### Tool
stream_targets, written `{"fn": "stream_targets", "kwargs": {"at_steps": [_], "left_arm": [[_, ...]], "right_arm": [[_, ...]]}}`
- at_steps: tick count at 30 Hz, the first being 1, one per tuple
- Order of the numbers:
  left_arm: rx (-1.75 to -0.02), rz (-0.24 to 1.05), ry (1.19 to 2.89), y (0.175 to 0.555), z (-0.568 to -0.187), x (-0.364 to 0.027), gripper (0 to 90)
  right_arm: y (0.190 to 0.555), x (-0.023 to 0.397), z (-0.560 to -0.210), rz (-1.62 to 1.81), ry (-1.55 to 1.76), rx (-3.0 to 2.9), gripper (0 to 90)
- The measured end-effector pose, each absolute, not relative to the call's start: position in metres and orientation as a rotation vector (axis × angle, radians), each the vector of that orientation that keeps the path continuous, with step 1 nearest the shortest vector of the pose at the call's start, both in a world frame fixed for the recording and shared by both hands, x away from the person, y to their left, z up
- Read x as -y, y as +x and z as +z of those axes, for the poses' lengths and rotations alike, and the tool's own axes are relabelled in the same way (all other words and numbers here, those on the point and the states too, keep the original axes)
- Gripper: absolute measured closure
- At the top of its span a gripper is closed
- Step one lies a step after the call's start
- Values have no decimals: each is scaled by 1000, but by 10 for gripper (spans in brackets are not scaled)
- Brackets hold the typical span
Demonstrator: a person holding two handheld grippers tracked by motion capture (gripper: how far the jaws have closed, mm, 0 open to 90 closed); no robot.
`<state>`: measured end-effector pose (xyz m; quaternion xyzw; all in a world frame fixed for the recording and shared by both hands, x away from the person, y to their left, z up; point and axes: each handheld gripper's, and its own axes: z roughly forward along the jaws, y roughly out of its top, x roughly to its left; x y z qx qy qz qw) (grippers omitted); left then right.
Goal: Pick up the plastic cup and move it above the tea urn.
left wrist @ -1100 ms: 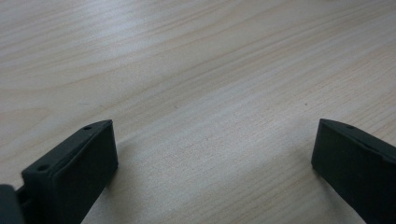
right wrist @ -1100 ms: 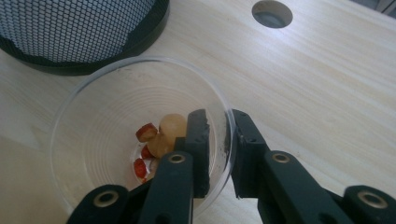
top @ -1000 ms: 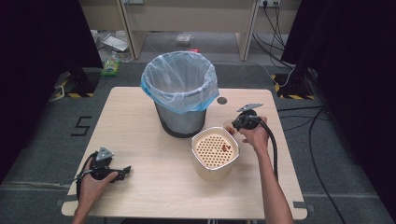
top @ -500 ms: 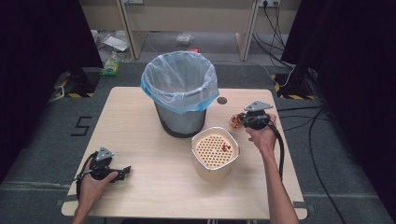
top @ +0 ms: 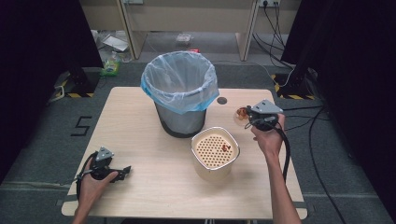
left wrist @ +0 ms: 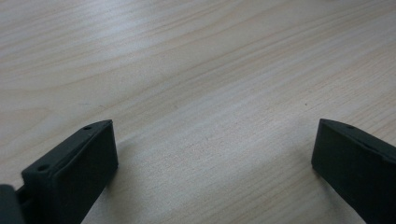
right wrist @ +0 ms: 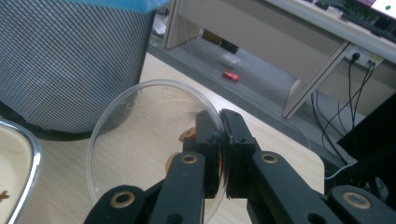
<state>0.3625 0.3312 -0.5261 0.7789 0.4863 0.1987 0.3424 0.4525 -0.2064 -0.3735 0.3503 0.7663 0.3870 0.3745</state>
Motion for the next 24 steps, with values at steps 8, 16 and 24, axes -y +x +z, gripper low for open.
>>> {"fn": "stream_targets", "kwargs": {"at_steps": [8,16,24], "left_arm": [[-1264,516,2025,362,-526,-331,0],[-1264,517,2025,362,-526,-331,0],[-1264,517,2025,362,-526,-331,0]], "right_arm": [[438,205,-369,1030,873,-1927,867],[428,203,-370,1050,842,-1903,867],[412,191,-362,1077,752,-1877,865]]}}
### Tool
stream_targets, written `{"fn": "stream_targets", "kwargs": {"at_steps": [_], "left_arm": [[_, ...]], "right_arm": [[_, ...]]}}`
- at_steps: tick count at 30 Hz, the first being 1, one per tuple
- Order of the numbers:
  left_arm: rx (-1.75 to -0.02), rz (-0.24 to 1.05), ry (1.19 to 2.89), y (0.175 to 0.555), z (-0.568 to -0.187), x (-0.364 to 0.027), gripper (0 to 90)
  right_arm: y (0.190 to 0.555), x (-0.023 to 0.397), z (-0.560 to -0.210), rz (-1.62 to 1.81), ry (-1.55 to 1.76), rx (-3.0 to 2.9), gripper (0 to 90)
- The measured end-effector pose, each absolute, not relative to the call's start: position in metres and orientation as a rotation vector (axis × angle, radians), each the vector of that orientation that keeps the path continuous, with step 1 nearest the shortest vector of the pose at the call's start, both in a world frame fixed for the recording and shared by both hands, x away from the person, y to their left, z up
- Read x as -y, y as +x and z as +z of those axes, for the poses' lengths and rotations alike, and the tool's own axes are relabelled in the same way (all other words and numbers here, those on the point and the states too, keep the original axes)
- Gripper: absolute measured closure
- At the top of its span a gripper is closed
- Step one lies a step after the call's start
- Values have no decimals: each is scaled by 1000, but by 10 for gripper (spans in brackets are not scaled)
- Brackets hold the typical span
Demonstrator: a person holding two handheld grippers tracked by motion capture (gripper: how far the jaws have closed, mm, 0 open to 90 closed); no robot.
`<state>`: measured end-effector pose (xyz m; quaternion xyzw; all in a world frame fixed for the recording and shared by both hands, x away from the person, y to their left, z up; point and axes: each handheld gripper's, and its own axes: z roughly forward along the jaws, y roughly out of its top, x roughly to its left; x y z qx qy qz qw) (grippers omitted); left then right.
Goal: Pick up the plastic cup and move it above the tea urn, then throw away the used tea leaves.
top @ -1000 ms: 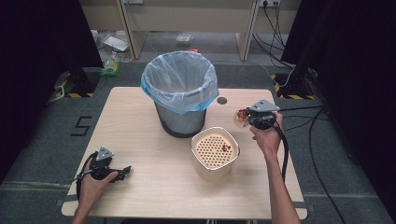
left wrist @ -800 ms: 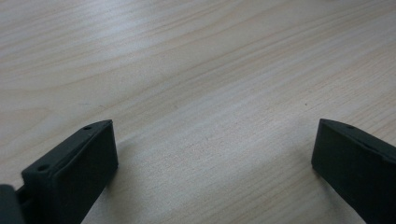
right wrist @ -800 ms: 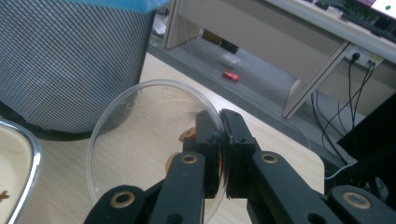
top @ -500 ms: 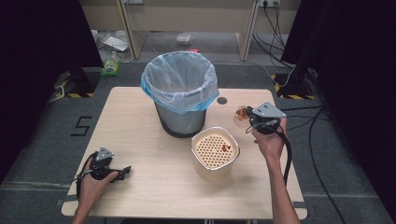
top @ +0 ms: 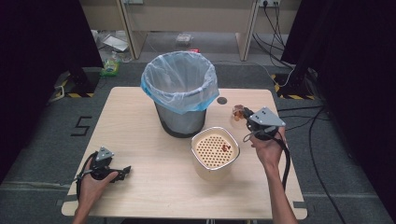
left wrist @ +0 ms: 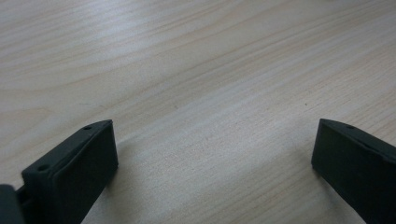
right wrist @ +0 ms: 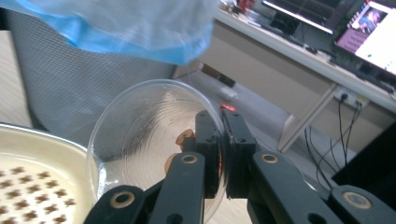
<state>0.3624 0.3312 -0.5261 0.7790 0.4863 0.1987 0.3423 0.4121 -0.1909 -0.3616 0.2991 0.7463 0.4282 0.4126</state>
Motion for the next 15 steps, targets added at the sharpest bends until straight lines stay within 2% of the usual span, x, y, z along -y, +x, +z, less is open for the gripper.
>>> {"fn": "stream_targets", "kwargs": {"at_steps": [15], "left_arm": [[-1264,517,2025,362,-526,-331,0]], "right_arm": [[392,156,-355,1066,559,-1854,863]]}}
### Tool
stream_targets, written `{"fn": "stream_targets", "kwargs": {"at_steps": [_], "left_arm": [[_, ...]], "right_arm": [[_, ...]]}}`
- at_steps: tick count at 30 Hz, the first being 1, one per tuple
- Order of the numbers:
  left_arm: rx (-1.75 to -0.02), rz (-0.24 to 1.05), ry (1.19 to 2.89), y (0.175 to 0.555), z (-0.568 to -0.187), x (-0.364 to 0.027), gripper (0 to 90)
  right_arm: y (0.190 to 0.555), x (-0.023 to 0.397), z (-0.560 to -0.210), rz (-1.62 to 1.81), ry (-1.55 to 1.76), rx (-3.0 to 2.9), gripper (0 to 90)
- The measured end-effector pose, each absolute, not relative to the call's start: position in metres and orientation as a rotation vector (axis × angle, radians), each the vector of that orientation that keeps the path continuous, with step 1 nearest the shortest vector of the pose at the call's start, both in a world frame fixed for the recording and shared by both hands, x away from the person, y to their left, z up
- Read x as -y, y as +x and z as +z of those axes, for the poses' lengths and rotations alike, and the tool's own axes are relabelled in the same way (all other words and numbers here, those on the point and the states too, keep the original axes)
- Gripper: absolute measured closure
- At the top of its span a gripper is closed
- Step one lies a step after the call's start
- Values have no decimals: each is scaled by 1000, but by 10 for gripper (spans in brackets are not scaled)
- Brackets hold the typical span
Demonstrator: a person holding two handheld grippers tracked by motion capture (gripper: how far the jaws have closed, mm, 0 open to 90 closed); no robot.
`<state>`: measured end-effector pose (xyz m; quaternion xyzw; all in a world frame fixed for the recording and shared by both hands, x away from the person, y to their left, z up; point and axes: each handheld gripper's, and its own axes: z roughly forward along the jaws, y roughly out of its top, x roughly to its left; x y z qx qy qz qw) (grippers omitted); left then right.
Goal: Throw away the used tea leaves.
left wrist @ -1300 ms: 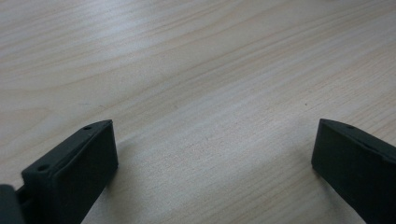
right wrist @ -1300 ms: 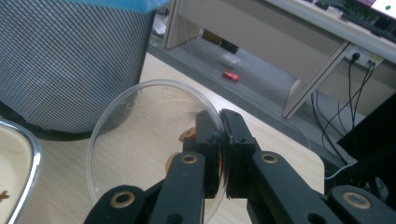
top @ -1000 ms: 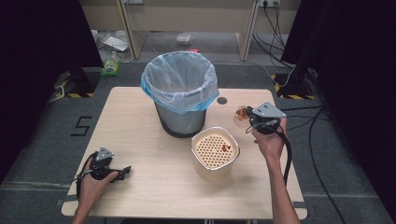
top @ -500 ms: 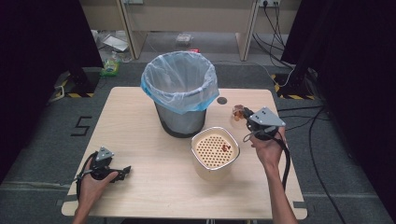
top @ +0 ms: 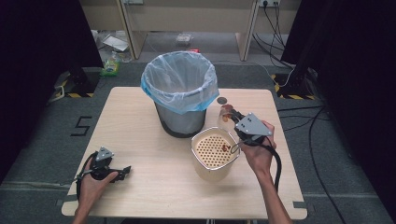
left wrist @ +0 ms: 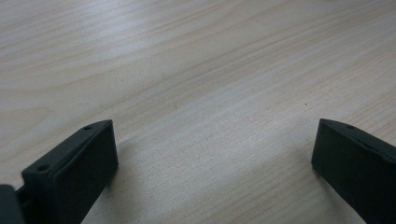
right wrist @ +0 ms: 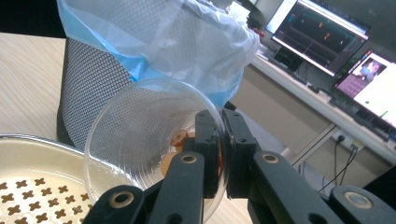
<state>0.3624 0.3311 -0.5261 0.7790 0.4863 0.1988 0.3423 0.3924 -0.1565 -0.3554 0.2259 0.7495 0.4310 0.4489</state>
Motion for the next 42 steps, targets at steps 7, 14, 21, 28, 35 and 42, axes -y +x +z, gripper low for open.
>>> {"fn": "stream_targets", "kwargs": {"at_steps": [7,14,21,28,35,42], "left_arm": [[-1264,517,2025,362,-526,-331,0],[-1264,517,2025,362,-526,-331,0],[-1265,517,2025,362,-526,-331,0],[-1264,517,2025,362,-526,-331,0],[-1264,517,2025,362,-526,-331,0],[-1264,517,2025,362,-526,-331,0]], "right_arm": [[390,150,-360,1060,484,-1819,864],[374,145,-361,974,289,-1688,867],[365,136,-370,865,167,-1648,868],[360,124,-382,762,35,-1561,873],[359,120,-387,654,22,-1456,874],[359,117,-390,572,-22,-1423,874]]}}
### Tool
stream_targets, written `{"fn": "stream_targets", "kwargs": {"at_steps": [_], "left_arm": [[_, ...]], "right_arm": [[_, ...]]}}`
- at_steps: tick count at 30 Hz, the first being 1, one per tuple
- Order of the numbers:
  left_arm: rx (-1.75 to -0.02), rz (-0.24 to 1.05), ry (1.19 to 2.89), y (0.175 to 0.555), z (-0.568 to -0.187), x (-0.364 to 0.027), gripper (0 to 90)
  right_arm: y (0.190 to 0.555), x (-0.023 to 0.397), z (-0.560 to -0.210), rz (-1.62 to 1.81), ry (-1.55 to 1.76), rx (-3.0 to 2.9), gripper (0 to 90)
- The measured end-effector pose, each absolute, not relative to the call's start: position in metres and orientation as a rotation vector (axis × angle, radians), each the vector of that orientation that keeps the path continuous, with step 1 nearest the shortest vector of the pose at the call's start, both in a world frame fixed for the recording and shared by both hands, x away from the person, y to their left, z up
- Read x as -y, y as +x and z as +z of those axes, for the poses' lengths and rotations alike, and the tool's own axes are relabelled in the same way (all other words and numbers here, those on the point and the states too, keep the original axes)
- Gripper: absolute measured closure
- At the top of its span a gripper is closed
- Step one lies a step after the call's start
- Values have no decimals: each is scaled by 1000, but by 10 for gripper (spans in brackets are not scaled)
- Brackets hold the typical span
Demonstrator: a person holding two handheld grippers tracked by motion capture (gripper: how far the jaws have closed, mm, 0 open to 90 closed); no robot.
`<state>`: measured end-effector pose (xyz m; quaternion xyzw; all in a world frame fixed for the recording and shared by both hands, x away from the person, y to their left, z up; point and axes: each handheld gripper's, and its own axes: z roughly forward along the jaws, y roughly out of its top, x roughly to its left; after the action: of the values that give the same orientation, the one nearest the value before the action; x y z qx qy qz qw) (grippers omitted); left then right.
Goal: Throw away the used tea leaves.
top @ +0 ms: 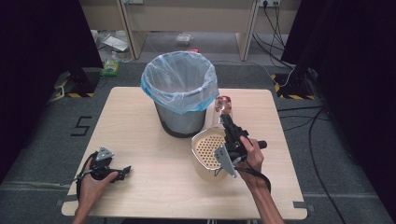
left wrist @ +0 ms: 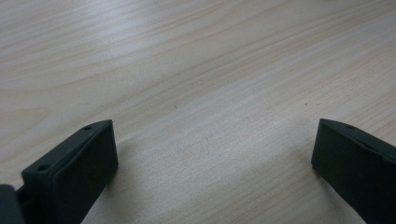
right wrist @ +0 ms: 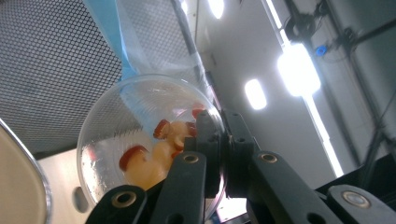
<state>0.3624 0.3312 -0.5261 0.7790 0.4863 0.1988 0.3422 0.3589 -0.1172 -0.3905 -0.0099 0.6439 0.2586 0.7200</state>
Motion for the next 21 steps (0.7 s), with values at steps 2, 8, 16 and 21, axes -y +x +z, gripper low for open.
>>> {"fn": "stream_targets", "kwargs": {"at_steps": [2,8,16,21], "left_arm": [[-1265,516,2023,362,-526,-331,0],[-1265,517,2025,362,-526,-331,0],[-1265,517,2024,362,-526,-331,0],[-1264,518,2025,362,-526,-331,0]], "right_arm": [[361,117,-392,572,-18,-1416,875],[359,113,-395,565,-59,-1386,875],[357,112,-400,558,-77,-1371,875],[365,112,-409,536,-48,-1405,875]]}}
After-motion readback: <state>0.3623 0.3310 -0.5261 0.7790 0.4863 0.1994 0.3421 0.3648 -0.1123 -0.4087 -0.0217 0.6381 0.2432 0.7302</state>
